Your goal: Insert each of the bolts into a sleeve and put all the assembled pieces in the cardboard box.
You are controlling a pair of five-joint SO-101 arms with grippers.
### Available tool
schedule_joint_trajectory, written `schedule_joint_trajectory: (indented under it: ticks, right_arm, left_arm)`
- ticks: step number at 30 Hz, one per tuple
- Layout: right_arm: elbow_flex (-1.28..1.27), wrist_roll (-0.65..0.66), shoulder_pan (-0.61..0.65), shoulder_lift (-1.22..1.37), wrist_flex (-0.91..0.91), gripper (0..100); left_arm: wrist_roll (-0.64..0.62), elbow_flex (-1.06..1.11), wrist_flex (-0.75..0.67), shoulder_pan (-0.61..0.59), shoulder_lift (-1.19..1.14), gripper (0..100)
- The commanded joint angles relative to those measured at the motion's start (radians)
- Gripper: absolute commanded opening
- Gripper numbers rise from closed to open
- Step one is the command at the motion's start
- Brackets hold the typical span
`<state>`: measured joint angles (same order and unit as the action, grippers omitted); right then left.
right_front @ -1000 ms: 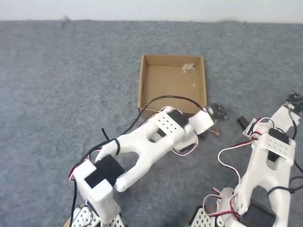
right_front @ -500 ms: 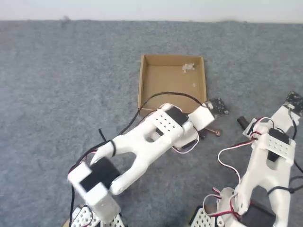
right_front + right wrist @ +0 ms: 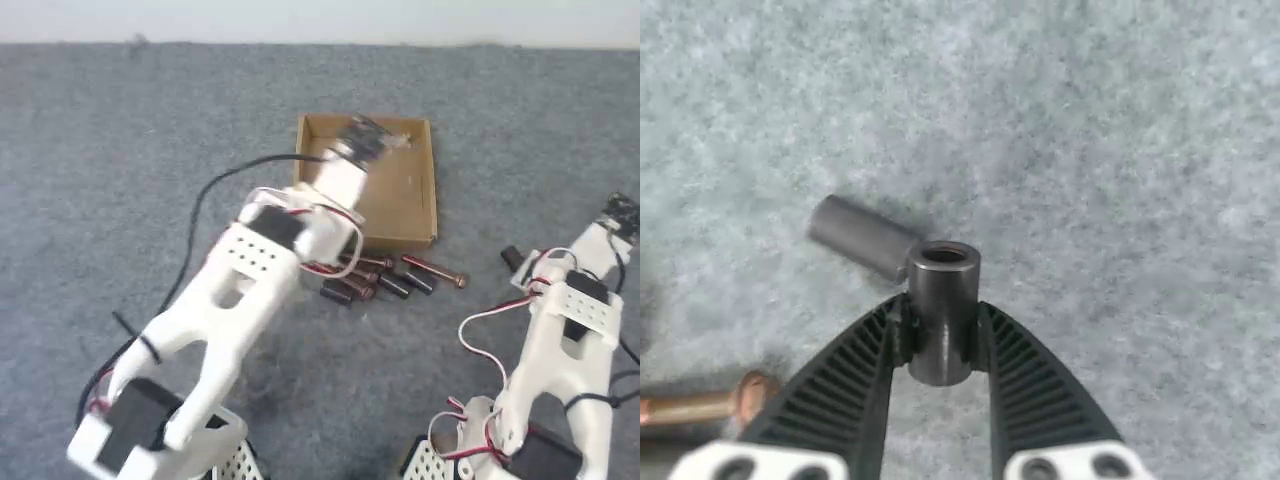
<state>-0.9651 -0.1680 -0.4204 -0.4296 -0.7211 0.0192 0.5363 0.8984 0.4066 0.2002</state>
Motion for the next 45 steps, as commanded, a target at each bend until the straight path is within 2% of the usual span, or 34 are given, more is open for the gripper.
schedule_joint_trajectory:
  ticks: [1,11,17,24,26,31,35,39,45]
  right_arm:
    - [0.009,-0.008,0.051,-0.024,0.007,0.6]
    - [0.008,-0.005,0.165,-0.024,0.007,0.6]
    - [0.014,-0.005,0.191,-0.027,0.058,0.6]
    - [0.006,0.000,0.249,-0.200,0.077,0.6]
    - [-0.008,0.037,0.277,-0.272,0.081,0.6]
    - [-0.092,0.224,0.410,-0.443,0.094,0.6]
    - [-0.230,0.305,0.506,-0.553,0.269,0.6]
    - [-0.370,0.313,0.582,-0.608,0.530,0.6]
    - [-0.450,0.311,0.662,-0.593,0.737,0.6]
  left_arm:
    - [-0.074,0.058,-0.138,-0.121,0.118,1]
    - [-0.106,0.335,-0.423,-0.361,0.189,1]
    - [-0.107,0.470,-0.605,-0.420,0.189,1]
    - [-0.107,0.533,-0.692,-0.410,0.183,1]
    - [-0.107,0.545,-0.712,-0.410,0.183,1]
    - [-0.107,0.552,-0.730,-0.414,0.183,1]
    - [-0.107,0.552,-0.730,-0.417,0.181,1]
    - [-0.107,0.559,-0.727,-0.419,0.181,1]
    - [-0.107,0.565,-0.727,-0.430,0.183,1]
